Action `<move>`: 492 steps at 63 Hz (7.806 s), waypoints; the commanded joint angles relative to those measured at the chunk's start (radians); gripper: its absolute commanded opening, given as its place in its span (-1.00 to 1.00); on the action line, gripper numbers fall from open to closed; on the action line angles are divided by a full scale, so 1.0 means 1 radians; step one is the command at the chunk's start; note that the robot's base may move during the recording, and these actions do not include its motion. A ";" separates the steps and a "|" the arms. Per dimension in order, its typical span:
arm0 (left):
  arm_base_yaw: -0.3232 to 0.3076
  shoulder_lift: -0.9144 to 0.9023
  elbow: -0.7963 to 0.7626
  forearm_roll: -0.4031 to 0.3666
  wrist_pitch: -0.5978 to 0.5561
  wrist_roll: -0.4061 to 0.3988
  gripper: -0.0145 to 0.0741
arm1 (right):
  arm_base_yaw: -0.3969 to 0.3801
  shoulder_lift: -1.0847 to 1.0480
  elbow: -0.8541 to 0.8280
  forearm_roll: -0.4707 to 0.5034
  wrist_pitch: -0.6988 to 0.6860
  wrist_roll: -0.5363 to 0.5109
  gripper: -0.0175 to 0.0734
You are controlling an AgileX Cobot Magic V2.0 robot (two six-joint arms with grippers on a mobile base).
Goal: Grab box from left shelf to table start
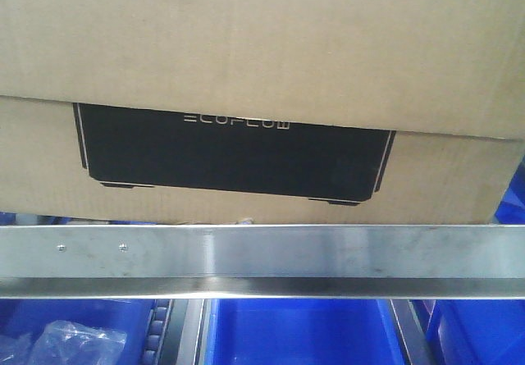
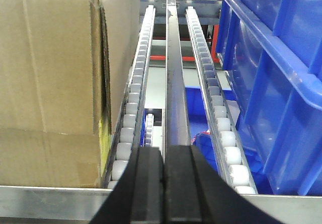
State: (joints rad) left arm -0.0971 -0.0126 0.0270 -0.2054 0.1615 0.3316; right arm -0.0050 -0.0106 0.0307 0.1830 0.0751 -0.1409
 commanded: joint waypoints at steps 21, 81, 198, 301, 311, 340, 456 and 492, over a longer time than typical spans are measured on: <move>-0.002 -0.010 0.030 -0.004 -0.093 0.004 -0.70 | -0.006 -0.003 -0.002 -0.011 -0.088 -0.009 -0.50; -0.002 0.258 -0.536 -0.137 0.130 0.006 -0.70 | -0.006 0.084 -0.237 0.042 -0.174 -0.020 -0.49; -0.029 1.330 -1.474 -0.036 0.549 -0.138 0.35 | -0.006 1.270 -1.282 0.199 0.554 -0.020 0.61; -0.029 1.296 -1.570 0.016 0.771 -0.261 -0.70 | 0.005 1.191 -1.281 0.208 0.616 -0.020 -0.49; -0.029 1.267 -1.570 -0.029 0.824 -0.261 -0.70 | 0.005 1.139 -1.281 0.208 0.649 -0.020 -0.49; -0.033 1.161 -1.564 -0.025 0.941 -0.346 -0.70 | 0.005 1.001 -1.269 0.208 0.813 -0.005 -0.49; -0.033 0.724 -1.151 -0.210 0.924 -0.350 -0.70 | 0.031 0.590 -1.032 0.332 0.857 0.011 -0.49; -0.033 0.588 -1.151 -0.293 0.850 -0.347 -0.70 | 0.031 0.412 -1.033 0.375 0.719 0.011 -0.49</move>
State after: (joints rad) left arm -0.1068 0.5861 -1.0825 -0.1821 1.0879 -0.0887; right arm 0.0223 0.3895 -0.9706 0.3975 0.9494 -0.1146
